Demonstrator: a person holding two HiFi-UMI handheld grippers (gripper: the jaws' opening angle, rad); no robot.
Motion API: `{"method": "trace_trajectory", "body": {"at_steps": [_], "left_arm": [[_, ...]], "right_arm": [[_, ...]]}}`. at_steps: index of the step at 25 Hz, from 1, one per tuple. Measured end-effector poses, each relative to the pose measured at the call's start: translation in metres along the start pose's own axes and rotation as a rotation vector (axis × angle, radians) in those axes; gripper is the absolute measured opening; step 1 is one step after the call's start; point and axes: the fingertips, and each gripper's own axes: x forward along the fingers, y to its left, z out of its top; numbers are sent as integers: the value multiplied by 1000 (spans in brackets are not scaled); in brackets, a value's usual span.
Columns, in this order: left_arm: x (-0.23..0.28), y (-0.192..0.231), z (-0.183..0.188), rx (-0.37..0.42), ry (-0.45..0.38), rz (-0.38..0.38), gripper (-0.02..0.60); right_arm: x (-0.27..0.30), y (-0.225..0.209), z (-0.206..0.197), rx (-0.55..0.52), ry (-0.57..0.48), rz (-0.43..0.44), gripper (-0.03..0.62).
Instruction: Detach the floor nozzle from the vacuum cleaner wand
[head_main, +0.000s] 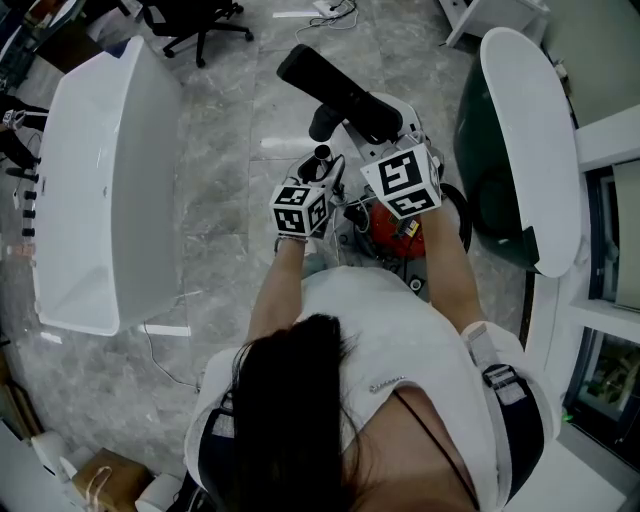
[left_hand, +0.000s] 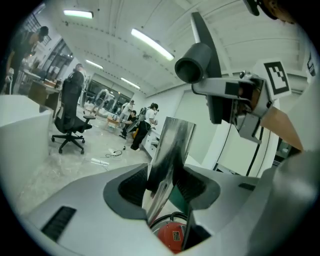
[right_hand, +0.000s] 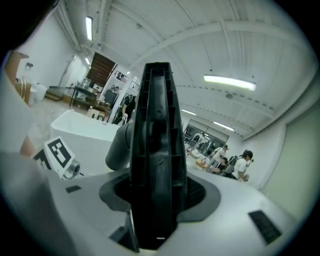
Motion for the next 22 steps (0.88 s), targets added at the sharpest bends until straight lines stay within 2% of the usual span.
{"method": "trace_trajectory", "body": {"at_steps": [4,15,22], "left_arm": [[-1,-2,-3,-7,-5,2,178],[-4,-2,-4,-8,1,-2,178],[-5,-4,-4,-45,-12,2,181]], "right_arm": [[-9,-21,19,-60,-16,-41,218],[-14,-15,15,12,-18,-22,218],[-18,-16,8,44,-3,-40,218]]}}
